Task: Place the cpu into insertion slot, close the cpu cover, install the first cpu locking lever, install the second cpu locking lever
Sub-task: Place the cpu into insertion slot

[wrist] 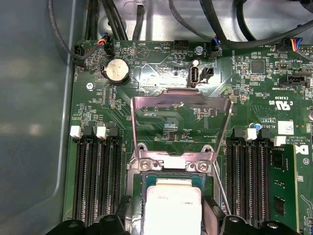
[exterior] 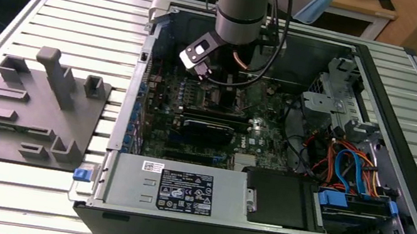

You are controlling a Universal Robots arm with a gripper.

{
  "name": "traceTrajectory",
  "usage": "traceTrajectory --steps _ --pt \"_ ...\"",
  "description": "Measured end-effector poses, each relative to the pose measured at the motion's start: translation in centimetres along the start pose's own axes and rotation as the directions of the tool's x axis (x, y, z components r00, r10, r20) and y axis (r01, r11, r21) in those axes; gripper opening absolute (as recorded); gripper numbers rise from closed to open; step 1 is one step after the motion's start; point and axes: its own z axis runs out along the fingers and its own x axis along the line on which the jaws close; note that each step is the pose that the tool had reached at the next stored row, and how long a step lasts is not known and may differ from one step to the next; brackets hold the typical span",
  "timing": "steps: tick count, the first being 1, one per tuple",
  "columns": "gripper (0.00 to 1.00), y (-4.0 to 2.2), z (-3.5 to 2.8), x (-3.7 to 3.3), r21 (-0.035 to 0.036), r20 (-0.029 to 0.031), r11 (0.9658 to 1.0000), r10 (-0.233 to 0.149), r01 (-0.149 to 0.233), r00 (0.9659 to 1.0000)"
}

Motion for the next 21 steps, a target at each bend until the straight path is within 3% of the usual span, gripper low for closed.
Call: traceTrajectory --steps 14,18,21 --pt "0.67 0.01 -0.06 0.01 0.0000 0.0012 1.0000 0.000 0.000 1.0000" --pt "0.67 0.02 -0.19 0.01 0.0002 0.0195 1.0000 -0.002 0.002 0.9998" --pt "0.67 0.04 -0.45 0.02 0.0003 0.0207 1.0000 -0.002 0.002 0.9998"
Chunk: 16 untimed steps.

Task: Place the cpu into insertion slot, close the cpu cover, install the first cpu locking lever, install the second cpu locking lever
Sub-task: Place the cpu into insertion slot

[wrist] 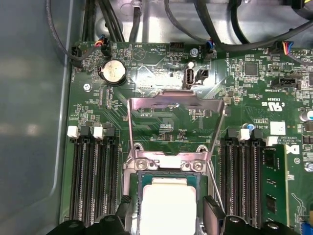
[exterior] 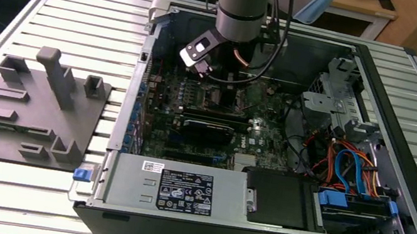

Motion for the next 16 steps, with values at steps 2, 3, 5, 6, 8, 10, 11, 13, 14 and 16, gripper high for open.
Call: traceTrajectory --steps 2,3,5,6,8,10,11,13,14,16 --pt "0.67 0.02 -0.27 0.00 0.0005 0.0000 1.0000 0.000 0.000 1.0000" --pt "0.67 0.03 -0.42 0.00 0.0009 0.0000 1.0000 0.000 0.000 1.0000" --pt "0.67 0.06 -0.70 0.01 0.0021 0.0000 1.0000 0.000 0.000 1.0000" --pt "0.66 0.07 -0.82 0.00 0.0028 0.0001 1.0000 0.000 0.000 1.0000" --pt "0.59 0.09 -1.07 0.01 0.0039 -0.0001 1.0000 0.000 0.000 1.0000" --pt "0.47 0.13 -1.29 0.01 0.0067 -0.0002 1.0000 0.000 0.000 1.0000" --pt "0.42 0.15 -1.33 0.01 0.0084 -0.0001 1.0000 0.000 0.000 1.0000" --pt "0.36 0.15 -1.34 0.01 0.0095 -0.0005 1.0000 0.000 0.000 1.0000" --pt "0.36 0.15 -1.36 0.01 0.0100 -0.0003 0.9999 0.000 0.000 1.0000" --pt "0.24 0.16 -1.38 0.01 0.0109 -0.0001 0.9999 0.000 0.000 1.0000"
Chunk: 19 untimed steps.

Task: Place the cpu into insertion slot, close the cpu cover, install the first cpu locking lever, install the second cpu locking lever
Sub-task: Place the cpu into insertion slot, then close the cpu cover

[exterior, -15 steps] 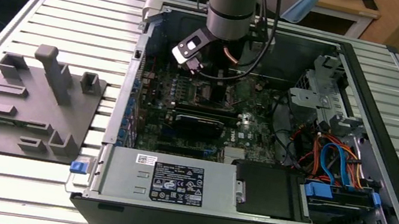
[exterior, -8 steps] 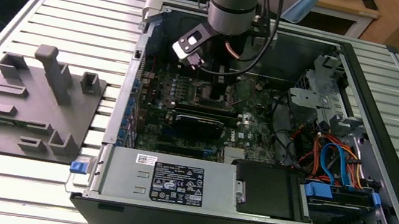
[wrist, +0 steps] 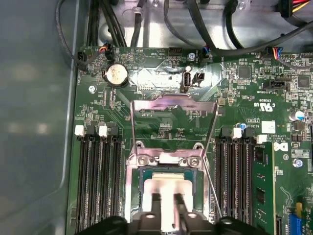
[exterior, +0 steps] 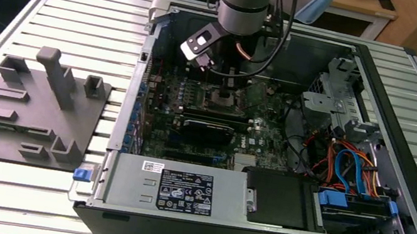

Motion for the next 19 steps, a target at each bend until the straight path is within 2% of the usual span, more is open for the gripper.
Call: traceTrajectory --steps 1,2,3,5,19 --pt "0.18 0.00 -0.01 0.00 0.0004 -0.0001 1.0000 0.000 0.000 1.0000" --pt "0.18 0.00 -0.01 0.00 0.0007 -0.0001 1.0000 0.000 0.000 1.0000" --pt "0.12 0.00 -0.01 0.00 0.0009 0.0000 1.0000 0.000 0.000 1.0000" --pt "0.10 0.01 -0.01 0.00 0.0010 0.0000 1.0000 0.000 0.000 1.0000" --pt "0.10 0.02 -0.01 0.00 0.0014 0.0000 1.0000 0.000 0.000 1.0000"
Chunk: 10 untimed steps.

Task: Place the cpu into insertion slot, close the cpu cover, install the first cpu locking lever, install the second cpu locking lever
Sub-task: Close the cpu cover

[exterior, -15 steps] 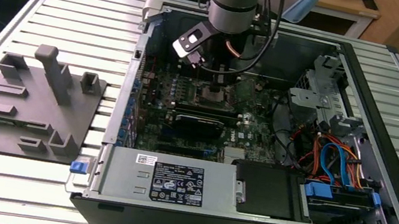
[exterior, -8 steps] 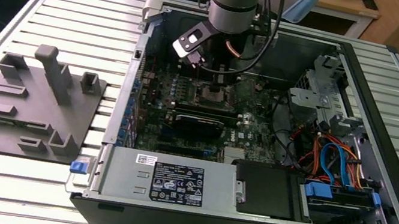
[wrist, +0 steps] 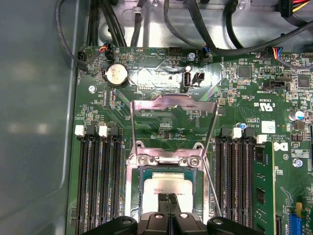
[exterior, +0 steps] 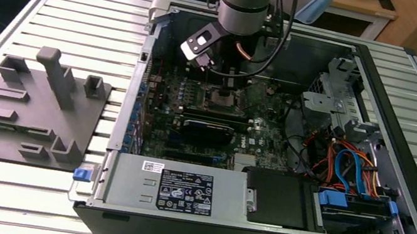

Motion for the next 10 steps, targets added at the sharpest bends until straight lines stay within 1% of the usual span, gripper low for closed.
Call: traceTrajectory --steps 2,3,4,5,7,8,10 --pt "0.10 0.04 0.00 0.00 0.0012 -0.0001 1.0000 0.000 0.000 1.0000" --pt "0.10 0.08 0.01 0.00 0.0050 -0.0003 1.0000 0.000 0.000 1.0000" --pt "0.10 0.16 0.01 0.00 0.0131 -0.0001 0.9999 0.000 0.000 1.0000" --pt "0.10 0.21 0.01 0.00 0.0254 -0.0001 0.9997 0.000 0.000 1.0000" --pt "0.10 0.23 0.02 0.00 0.0447 -0.0009 0.9990 0.000 0.000 1.0000" --pt "0.10 0.23 0.00 0.00 0.0495 -0.0007 0.9988 0.000 0.000 1.0000" --pt "0.10 0.23 -0.09 -0.01 0.0500 -0.0006 0.9987 0.000 0.000 1.0000"
